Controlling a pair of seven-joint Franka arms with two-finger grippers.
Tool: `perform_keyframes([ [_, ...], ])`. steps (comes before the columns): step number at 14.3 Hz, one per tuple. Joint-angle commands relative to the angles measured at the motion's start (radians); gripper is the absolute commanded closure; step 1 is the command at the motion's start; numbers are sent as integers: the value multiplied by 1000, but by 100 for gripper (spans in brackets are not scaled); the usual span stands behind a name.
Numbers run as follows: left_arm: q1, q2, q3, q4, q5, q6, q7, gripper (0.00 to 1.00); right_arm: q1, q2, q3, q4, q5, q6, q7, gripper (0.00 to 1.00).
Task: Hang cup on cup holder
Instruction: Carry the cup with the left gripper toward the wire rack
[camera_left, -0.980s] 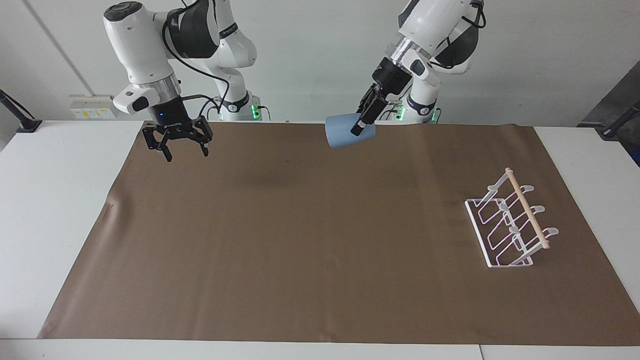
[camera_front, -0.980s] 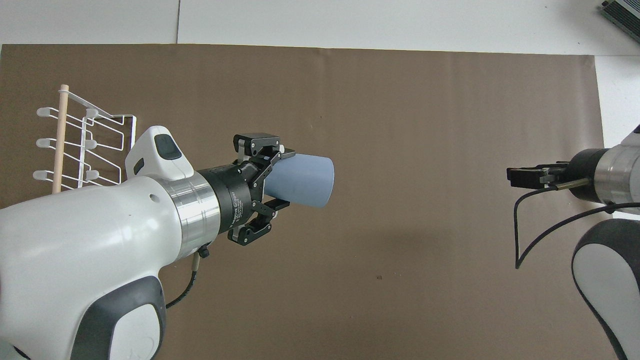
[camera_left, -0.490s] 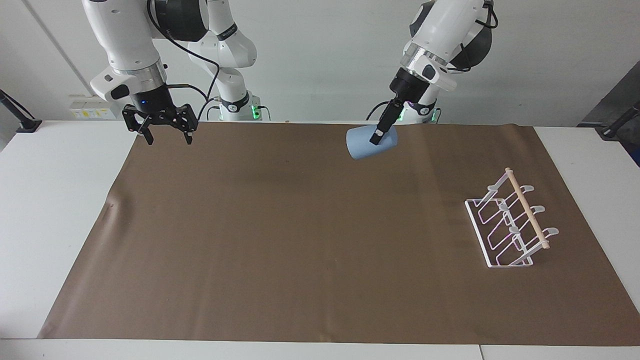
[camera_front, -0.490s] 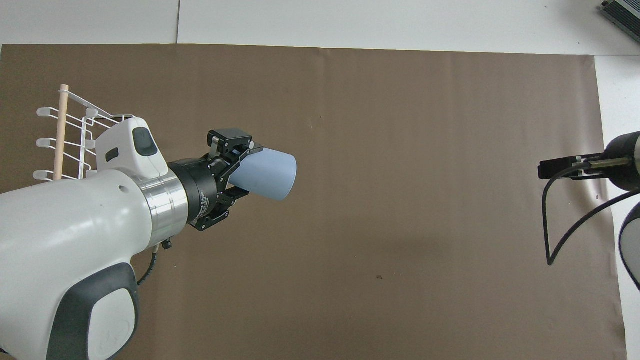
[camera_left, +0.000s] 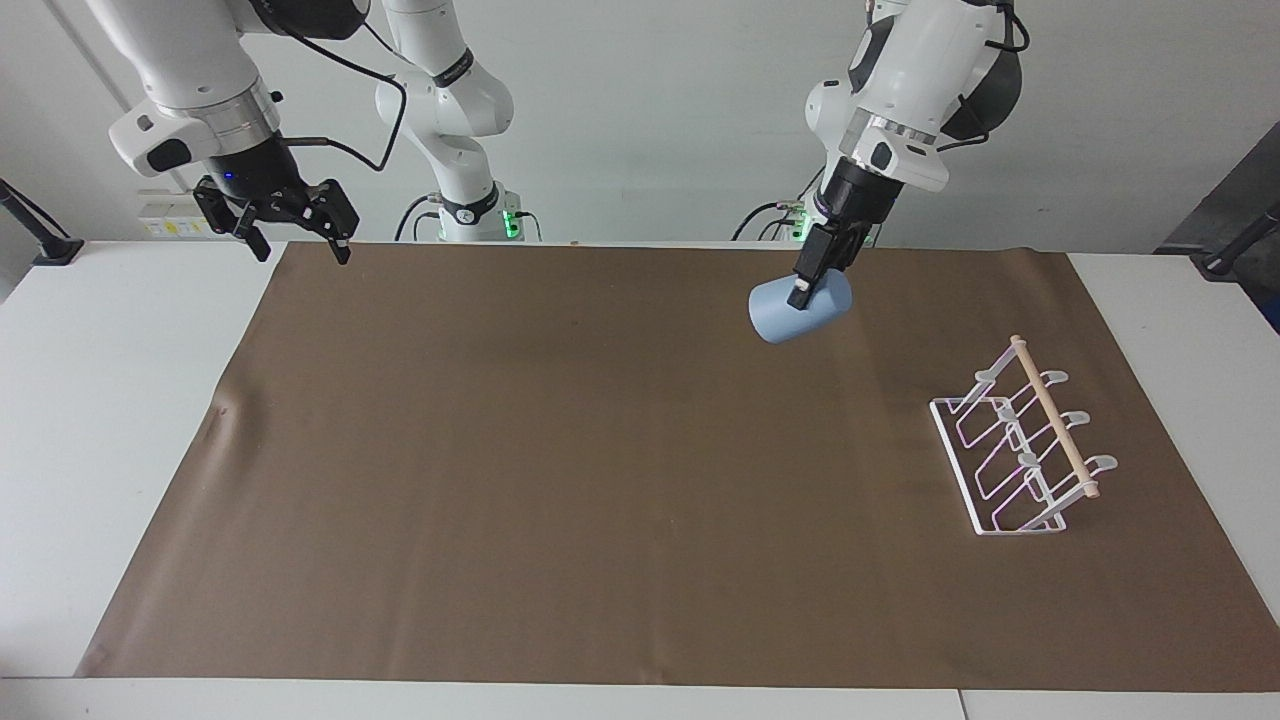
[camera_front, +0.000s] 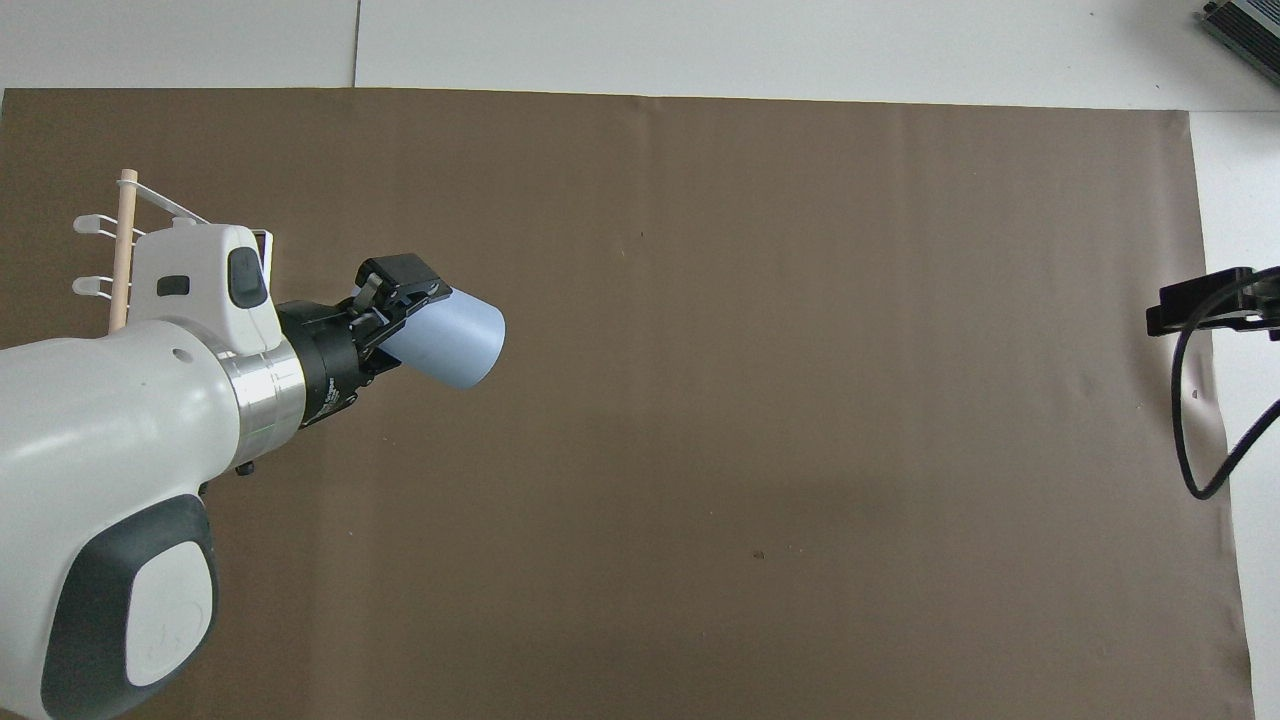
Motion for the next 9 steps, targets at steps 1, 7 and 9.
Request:
perform_keyframes([
  [1,54,-46,-7,-45,50,-8,123,100,-24,15,7,23,29,-31,19,0],
  [7,154,-37,-9,-45,81,18,411,100,-25,-78,7,-101,21,4,17,0],
  [9,188,-36,-9,-45,81,21,488,100,-42,-84,7,-103,22,2,6,0],
])
